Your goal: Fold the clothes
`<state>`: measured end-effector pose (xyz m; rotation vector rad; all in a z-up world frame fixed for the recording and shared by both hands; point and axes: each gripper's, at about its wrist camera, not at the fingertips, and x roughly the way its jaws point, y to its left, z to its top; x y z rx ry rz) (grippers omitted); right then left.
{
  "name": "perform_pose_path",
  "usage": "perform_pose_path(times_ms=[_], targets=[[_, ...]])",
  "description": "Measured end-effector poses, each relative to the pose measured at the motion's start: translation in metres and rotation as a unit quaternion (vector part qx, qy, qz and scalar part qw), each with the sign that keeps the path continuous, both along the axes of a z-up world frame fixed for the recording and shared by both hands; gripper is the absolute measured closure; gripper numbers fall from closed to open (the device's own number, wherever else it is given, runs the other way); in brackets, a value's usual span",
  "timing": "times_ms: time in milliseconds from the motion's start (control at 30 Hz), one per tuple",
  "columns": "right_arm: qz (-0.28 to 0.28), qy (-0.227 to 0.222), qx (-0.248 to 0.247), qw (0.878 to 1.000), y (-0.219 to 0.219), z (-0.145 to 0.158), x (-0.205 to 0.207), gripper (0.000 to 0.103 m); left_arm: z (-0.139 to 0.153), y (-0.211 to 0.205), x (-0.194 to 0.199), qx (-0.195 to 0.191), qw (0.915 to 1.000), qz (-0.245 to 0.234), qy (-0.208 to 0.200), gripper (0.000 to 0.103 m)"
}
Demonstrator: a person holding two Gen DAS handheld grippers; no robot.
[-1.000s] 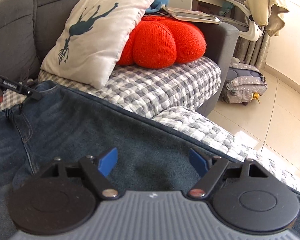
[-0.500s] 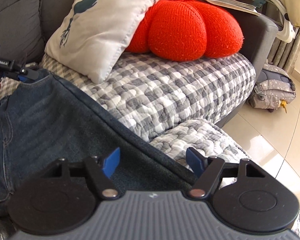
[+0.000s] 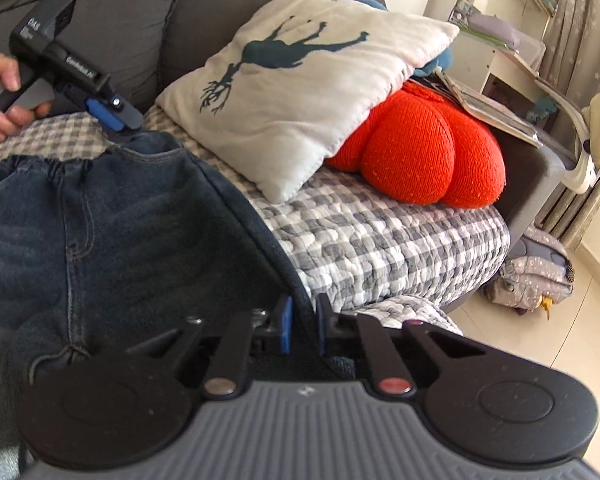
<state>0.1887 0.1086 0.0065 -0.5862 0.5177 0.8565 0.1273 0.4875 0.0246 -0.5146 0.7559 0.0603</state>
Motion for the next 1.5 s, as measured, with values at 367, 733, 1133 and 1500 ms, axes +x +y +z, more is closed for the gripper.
perform_pose_path(times_ms=[367,733,1133,1500], targets=[[0.017,-0.071,-0.013,0.997,-0.016,-0.008,-0.097,0.097,0.025,-0.063,-0.015,-0.05,0.9987,-0.011,0.005,0.025],[0.014,-0.026,0.006,1.0,-0.039,-0.019,-0.136,0.096,0.018,-0.104,-0.03,0.0,0.9948,0.088,0.052,0.064],[-0.249,0.11,0.131,0.953,-0.167,0.011,-0.115,0.054,-0.012,-0.093,-0.083,-0.06,0.9888,0.129,0.044,0.073],[-0.455,0.185,0.258,0.832,-0.294,-0.01,-0.1,0.04,-0.017,-0.103,-0.122,-0.061,0.9863,0.152,0.021,0.073]])
